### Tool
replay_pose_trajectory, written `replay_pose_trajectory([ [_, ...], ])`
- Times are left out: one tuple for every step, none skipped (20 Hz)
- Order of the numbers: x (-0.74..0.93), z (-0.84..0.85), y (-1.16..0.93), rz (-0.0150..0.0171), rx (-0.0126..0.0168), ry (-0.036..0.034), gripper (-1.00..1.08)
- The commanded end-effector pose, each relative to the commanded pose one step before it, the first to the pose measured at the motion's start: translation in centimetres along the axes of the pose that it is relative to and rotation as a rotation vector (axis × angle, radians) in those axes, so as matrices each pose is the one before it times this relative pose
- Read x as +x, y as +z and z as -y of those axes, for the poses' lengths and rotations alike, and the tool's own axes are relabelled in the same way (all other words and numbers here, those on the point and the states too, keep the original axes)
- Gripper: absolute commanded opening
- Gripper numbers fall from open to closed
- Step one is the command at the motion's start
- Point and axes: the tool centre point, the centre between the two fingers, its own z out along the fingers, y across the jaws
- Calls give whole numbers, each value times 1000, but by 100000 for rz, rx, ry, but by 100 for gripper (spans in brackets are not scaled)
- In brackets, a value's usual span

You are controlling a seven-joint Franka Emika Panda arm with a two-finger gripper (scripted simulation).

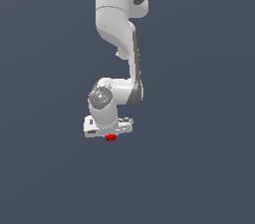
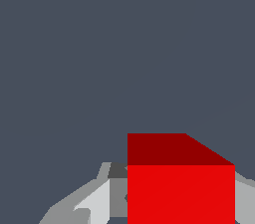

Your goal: Pick up the red cube and move it to a goal position.

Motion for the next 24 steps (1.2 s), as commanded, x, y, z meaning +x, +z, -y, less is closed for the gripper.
replay_pose_trajectory([
  [-31,112,-769,-175,-43,-16,-100],
  [-53,68,-392,0,0,0,-100],
  [-61,78,-447,0,0,0,-100],
  [-68,87,-504,0,0,0,-100],
  [-76,97,-562,0,0,0,-100],
  [-84,108,-622,0,0,0,-100],
  [-92,118,-683,0,0,0,-100],
  [-100,129,-747,0,0,0,-100],
  [-108,140,-813,0,0,0,-100],
  [-117,152,-882,0,0,0,-100],
  [-125,163,-951,0,0,0,-100],
  [-132,174,-1014,0,0,0,-100],
  [-139,183,-1071,0,0,0,-100],
  [-144,191,-1124,0,0,0,-100],
  [-149,199,-1171,0,0,0,-100],
  [-152,204,-1206,0,0,0,-100],
  [-151,204,-1209,0,0,0,-100],
  [-144,232,-1217,-3,-34,-35,-100],
  [-147,203,-1209,0,0,0,-100],
  [-145,202,-1207,0,0,0,-100],
  [-143,201,-1208,0,0,0,-100],
  [-141,200,-1206,0,0,0,-100],
  [-138,199,-1203,0,0,0,-100],
  [-135,198,-1198,0,0,0,-100],
])
